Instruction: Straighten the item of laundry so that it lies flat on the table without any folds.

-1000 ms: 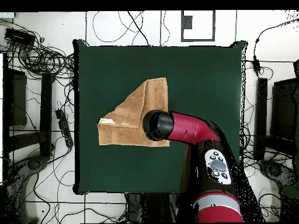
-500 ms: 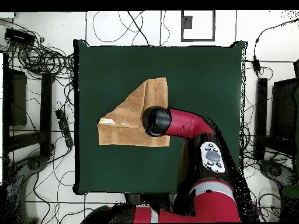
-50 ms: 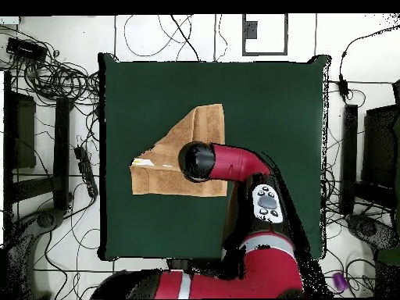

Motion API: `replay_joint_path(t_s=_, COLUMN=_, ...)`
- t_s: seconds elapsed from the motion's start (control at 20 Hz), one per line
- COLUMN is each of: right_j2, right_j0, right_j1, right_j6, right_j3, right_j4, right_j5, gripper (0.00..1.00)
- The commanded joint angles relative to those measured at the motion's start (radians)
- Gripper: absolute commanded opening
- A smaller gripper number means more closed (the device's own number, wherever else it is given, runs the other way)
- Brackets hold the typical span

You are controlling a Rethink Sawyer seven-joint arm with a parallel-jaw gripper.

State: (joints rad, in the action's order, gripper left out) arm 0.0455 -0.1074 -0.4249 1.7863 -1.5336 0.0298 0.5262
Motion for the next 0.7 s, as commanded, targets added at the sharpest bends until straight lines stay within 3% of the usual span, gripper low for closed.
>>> replay_joint_path(t_s=0.05, right_j2=-0.052, right_j0=0.052, right_j1=0.013, right_j6=0.184, right_j3=0.027, right_j4=-0.051, right_j5=0.042, gripper=1.0)
replay_joint_path(t_s=0.7, right_j2=-0.036, right_j0=0.088, right_j1=0.04, right_j6=0.215, right_j3=0.011, right_j4=-0.078, right_j5=0.001, gripper=1.0)
